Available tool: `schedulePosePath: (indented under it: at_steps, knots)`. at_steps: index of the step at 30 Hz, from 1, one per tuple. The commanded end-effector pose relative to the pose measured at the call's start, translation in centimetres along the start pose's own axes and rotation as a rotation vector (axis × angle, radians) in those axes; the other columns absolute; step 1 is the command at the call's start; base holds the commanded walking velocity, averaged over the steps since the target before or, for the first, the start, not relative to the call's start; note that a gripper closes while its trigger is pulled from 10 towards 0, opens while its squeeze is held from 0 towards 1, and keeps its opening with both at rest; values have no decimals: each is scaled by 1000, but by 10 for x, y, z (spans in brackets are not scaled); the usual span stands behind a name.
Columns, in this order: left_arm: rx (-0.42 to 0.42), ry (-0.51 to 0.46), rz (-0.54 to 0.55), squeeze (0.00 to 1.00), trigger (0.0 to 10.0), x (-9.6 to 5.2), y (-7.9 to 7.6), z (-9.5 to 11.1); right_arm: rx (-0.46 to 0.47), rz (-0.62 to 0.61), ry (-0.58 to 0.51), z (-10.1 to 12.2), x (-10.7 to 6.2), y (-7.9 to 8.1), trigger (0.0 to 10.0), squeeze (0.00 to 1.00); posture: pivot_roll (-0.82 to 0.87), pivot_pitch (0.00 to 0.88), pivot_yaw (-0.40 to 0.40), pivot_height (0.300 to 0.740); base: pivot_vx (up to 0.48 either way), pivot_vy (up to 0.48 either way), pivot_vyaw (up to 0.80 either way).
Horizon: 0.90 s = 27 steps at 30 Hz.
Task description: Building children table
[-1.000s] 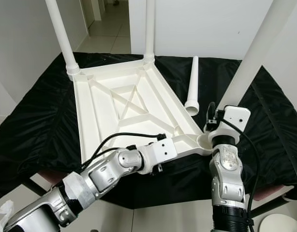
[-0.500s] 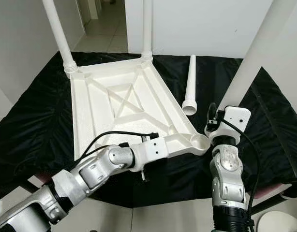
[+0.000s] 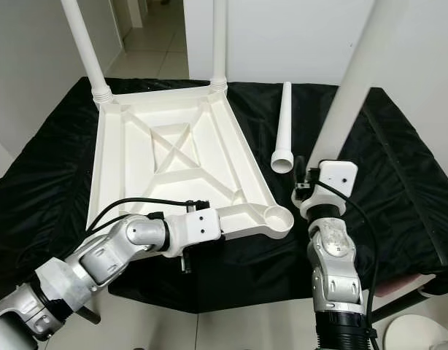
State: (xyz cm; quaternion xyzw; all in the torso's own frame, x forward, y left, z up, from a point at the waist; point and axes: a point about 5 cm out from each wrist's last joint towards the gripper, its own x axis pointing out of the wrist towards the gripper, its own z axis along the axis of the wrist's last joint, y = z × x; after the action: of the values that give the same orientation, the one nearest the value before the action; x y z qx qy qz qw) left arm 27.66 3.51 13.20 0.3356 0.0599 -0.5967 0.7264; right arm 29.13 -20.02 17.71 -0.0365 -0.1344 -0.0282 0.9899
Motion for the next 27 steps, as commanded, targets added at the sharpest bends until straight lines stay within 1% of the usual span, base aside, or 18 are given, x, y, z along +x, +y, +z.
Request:
schedulePosePath:
  at_steps: [1,2,3,4,8,9,10,12,13,14,16,18,19,21,23,25,26,27]
  knots:
    - [-9,88,12,0,10000,-6,1,-17,22,42,22,-4,0,7,10000,0,-6,42,5,740,0,0,0]
    - [-9,88,12,0,10000,-6,1,-17,22,42,22,-4,0,7,10000,0,-6,42,5,740,0,0,0]
    - [-22,75,16,0,10000,-6,2,-14,27,69,25,-4,0,12,10000,0,-5,39,1,740,0,0,0]
    - [-37,58,13,1000,10000,-7,3,-11,29,96,28,-4,-1,16,10000,0,-4,35,-2,740,0,0,0]
    - [-47,45,9,1000,10000,-9,4,-9,29,113,30,-5,-1,18,10000,0,-4,35,-2,740,0,0,0]
    - [-49,15,9,1000,10000,-11,4,-5,31,132,38,-5,-2,21,10000,0,-5,31,-7,740,0,0,0]
    - [-75,-46,3,0,10000,-14,5,4,11,153,44,-7,-4,23,10000,0,-3,28,-11,740,0,0,0]
    - [-108,-154,12,0,10000,-20,9,20,3,191,64,-10,-9,26,10000,0,-1,26,-14,740,0,0,0]
    - [-108,-154,12,0,10000,-20,9,20,3,191,64,-10,-9,26,10000,0,-1,26,-14,740,0,0,0]
    - [-126,-196,33,0,10000,-22,11,25,-1,206,64,-12,-11,26,10000,0,-1,26,-14,740,0,0,0]
    - [-126,-196,33,0,10000,-22,11,25,-1,206,64,-12,-11,26,10000,0,-1,26,-14,740,0,0,0]
    - [-140,-242,81,0,10000,-24,15,31,6,229,65,-15,-16,26,10000,0,-4,22,-14,740,0,0,0]
    - [-140,-242,81,0,10000,-24,15,31,6,229,65,-15,-16,26,10000,0,-4,22,-14,740,0,0,0]
    - [-133,-233,159,0,10000,-26,20,32,18,256,71,-22,-25,26,10000,0,-4,22,-13,740,0,0,0]
    - [-134,-236,172,0,10000,-26,22,34,22,263,77,-26,-29,26,10000,0,-2,20,-13,740,0,0,0]
    - [-191,-297,172,0,10000,-30,25,39,28,259,92,-31,-34,23,10000,0,-2,21,-12,740,0,0,0]
    - [-191,-297,172,0,10000,-30,25,39,28,259,92,-31,-34,23,10000,0,-2,21,-12,740,0,0,0]
    - [-229,-331,177,0,10000,-34,29,42,33,254,100,-34,-38,21,10000,0,-2,22,-10,740,0,0,0]
